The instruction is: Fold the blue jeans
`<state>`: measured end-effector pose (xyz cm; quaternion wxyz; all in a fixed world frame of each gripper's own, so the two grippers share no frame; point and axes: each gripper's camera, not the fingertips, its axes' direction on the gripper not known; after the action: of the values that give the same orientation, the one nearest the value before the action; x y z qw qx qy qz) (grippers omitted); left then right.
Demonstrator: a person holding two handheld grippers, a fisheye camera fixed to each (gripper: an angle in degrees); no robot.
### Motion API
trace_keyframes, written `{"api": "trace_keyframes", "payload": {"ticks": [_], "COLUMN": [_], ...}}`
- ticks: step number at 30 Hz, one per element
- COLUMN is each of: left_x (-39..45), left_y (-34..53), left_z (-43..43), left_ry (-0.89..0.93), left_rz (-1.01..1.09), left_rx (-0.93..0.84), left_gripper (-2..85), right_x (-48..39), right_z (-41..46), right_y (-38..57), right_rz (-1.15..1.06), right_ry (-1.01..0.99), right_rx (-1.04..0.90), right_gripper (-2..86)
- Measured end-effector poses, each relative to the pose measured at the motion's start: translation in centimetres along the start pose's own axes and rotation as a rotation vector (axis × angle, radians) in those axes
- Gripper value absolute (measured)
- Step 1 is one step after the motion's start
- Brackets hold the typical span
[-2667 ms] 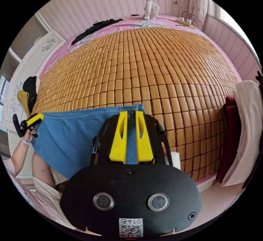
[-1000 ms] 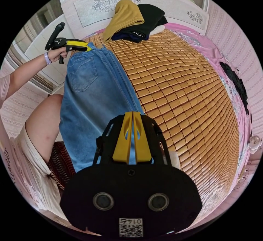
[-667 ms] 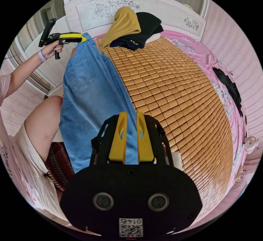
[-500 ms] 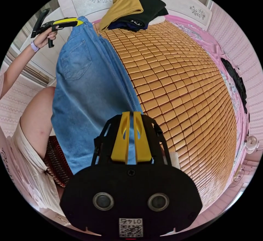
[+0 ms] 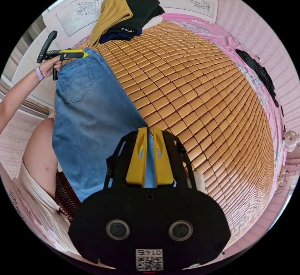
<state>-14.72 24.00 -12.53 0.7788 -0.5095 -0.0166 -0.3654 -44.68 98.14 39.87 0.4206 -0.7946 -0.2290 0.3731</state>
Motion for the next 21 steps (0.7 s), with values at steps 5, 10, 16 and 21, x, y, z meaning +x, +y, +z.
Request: {"api": "trace_keyframes", "payload": {"ticks": [5,10,16,21], "left_x": [0.1,7.1,25.5,38.7], "left_y": [1.7,5.9,12.5,16.5], "left_z": [-5.9,-11.4,-8.5,-3.7], "left_ry": [-0.100,-0.075,0.470,0.508], "left_rz": [0.033,0.266,0.493,0.650], "left_rx": [0.105,0.226,0.131,-0.005], "left_gripper": [8.0,3.9,-0.7,-1.0], "right_x": [-0.1,-1.8,-1.4,-0.7], "right_z": [-3.2,-3.8,-0.5,0.5], "right_y": [3.0,5.8,1.4,-1.9], "right_rz": [-0.035,-0.085,-0.113,-0.180], "right_ry": [0.087,0.121,0.064,0.040], "right_rx": [0.035,0.010,-0.184,-0.424], "right_gripper": [0.4,-0.5,-0.5,-0.4]}}
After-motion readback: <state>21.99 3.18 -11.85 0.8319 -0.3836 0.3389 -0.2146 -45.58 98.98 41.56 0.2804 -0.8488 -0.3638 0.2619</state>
